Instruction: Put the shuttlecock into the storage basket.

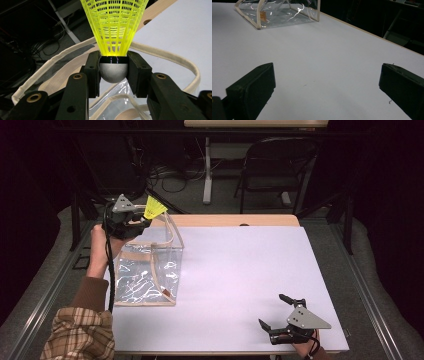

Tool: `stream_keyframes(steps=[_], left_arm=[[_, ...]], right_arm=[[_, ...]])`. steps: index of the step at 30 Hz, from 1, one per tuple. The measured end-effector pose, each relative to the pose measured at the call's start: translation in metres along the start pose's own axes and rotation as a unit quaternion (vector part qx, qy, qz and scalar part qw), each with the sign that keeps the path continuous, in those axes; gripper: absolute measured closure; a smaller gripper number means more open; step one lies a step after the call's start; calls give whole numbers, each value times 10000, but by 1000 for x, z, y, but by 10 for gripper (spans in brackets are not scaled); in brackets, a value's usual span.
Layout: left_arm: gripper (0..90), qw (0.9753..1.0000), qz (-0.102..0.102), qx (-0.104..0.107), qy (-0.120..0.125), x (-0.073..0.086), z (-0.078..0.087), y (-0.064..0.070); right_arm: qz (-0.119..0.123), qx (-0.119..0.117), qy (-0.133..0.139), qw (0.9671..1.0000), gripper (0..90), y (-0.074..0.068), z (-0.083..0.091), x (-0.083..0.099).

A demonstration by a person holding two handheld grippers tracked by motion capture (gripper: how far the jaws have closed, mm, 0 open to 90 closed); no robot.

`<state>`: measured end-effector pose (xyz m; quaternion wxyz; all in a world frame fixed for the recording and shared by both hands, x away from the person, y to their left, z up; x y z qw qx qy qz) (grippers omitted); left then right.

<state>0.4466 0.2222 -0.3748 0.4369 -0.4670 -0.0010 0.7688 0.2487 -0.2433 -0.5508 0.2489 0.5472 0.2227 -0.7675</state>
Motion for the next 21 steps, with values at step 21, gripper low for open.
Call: stream_keyframes(steps=[21], left_arm=[[646,9997,227,-108,-58,13,-8,-8]], right_arm=[[-2,7,3,10000,0,0,0,0]])
Point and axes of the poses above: each handheld gripper's, and its own axes: z roughly backward along the jaws, x roughly out of its underside, y roughly to its right, the point moved 2 cm from there along -z, roughly forward along the jaws, and after that the axes turned 14 degrees about -z, right-handed, at the moved point
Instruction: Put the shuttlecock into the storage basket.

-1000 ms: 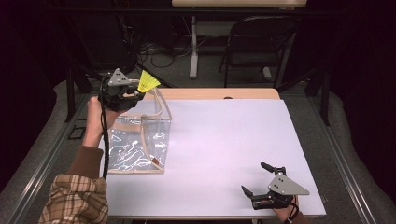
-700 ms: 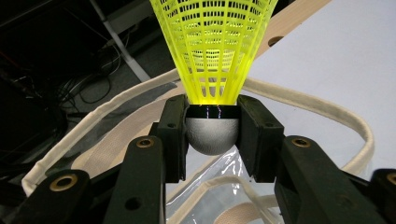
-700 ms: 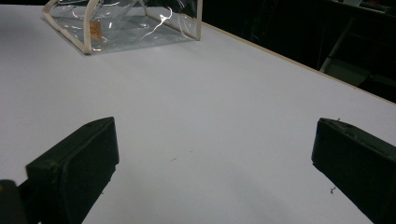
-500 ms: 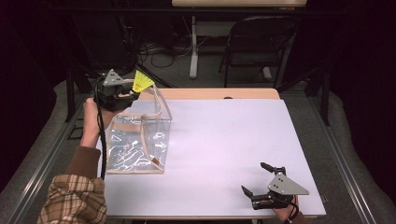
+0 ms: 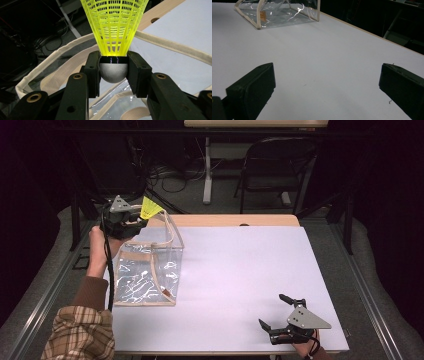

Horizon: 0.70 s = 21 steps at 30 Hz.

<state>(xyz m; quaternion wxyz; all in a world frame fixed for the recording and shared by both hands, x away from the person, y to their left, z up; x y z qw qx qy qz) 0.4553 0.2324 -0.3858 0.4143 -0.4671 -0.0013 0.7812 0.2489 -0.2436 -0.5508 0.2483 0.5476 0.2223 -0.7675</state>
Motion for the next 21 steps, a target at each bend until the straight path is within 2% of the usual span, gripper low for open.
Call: stream_keyframes(steps=[21], left_arm=[[647,9997,211,-6,-157,16,-13,-5]], right_arm=[[4,1,-13,10000,0,0,0,0]])
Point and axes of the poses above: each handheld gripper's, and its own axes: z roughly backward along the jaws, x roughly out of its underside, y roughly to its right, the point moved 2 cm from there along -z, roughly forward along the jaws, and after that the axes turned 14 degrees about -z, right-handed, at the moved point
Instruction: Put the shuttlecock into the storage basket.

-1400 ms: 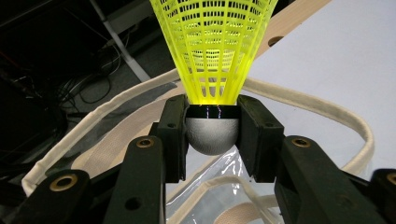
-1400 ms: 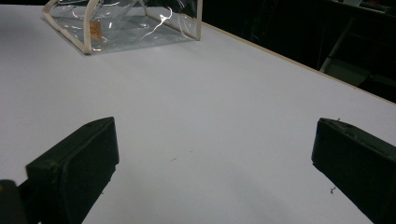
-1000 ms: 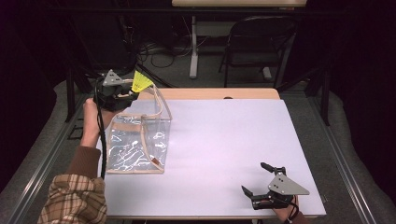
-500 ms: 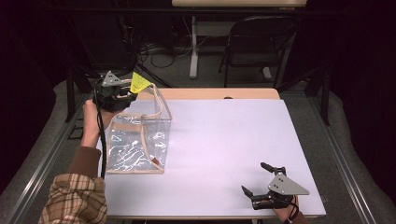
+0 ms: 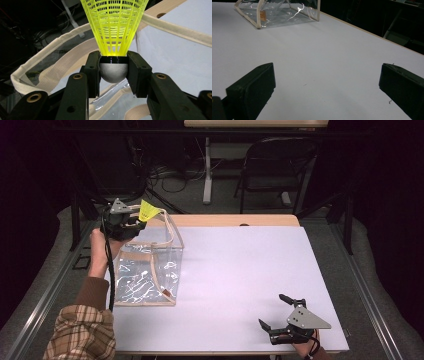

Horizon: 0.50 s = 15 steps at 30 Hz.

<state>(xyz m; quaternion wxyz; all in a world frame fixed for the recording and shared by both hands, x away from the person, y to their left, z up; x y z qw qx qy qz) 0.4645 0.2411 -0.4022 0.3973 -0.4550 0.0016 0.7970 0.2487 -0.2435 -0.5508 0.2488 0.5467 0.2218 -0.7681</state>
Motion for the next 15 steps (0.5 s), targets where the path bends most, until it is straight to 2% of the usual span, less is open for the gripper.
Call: stream_keyframes(steps=[15], left_arm=[[646,9998,166,-5,-113,11,-8,-6]], right_arm=[[11,-2,2,10000,0,0,0,0]])
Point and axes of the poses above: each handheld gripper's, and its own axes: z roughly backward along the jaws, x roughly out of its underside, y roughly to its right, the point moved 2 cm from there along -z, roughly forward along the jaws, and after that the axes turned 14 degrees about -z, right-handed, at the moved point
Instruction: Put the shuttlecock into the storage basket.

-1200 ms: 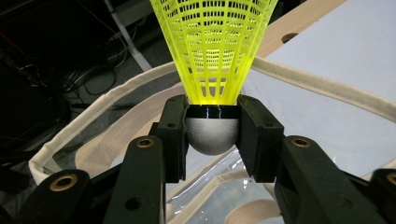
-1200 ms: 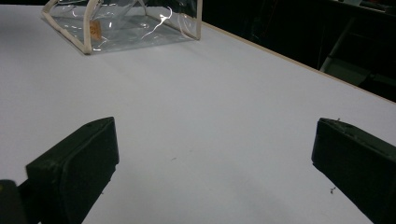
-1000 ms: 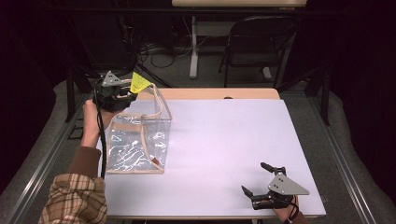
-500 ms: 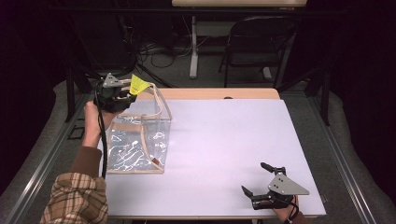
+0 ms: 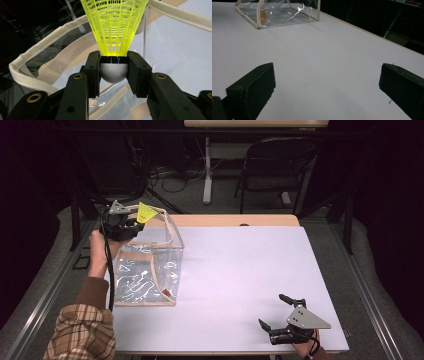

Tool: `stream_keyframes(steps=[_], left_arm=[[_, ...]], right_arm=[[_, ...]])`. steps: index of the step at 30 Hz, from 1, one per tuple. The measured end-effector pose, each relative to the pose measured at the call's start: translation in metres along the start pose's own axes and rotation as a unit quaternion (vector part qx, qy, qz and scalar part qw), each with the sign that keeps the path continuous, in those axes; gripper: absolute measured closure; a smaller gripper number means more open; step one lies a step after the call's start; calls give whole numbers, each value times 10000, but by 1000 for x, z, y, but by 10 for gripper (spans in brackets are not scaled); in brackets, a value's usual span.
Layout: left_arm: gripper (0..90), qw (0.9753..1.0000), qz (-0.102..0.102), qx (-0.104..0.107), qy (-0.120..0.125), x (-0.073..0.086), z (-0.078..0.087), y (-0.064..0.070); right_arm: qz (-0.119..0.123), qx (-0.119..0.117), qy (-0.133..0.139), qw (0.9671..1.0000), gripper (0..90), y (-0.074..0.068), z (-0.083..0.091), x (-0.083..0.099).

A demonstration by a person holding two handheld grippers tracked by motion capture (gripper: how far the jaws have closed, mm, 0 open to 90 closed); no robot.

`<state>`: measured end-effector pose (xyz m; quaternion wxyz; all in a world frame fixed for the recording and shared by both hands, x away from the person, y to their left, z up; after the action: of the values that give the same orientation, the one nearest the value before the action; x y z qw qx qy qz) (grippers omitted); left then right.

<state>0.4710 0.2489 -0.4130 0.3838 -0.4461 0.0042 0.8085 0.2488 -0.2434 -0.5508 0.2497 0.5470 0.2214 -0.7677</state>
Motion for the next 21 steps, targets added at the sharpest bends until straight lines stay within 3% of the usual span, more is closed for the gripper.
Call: stream_keyframes(steps=[21], left_arm=[[646,9998,101,-13,-153,9,-10,-6]], right_arm=[[-7,-7,-1,10000,0,0,0,0]])
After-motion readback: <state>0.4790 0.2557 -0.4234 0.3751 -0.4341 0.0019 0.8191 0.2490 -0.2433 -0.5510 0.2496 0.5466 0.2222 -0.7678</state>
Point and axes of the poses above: each handheld gripper's, and its own axes: z roughly backward along the jaws, x roughly out of its underside, y roughly to its right, the point moved 2 cm from there along -z, roughly forward along the jaws, and after that the axes turned 14 degrees about -z, right-handed, at the moved point
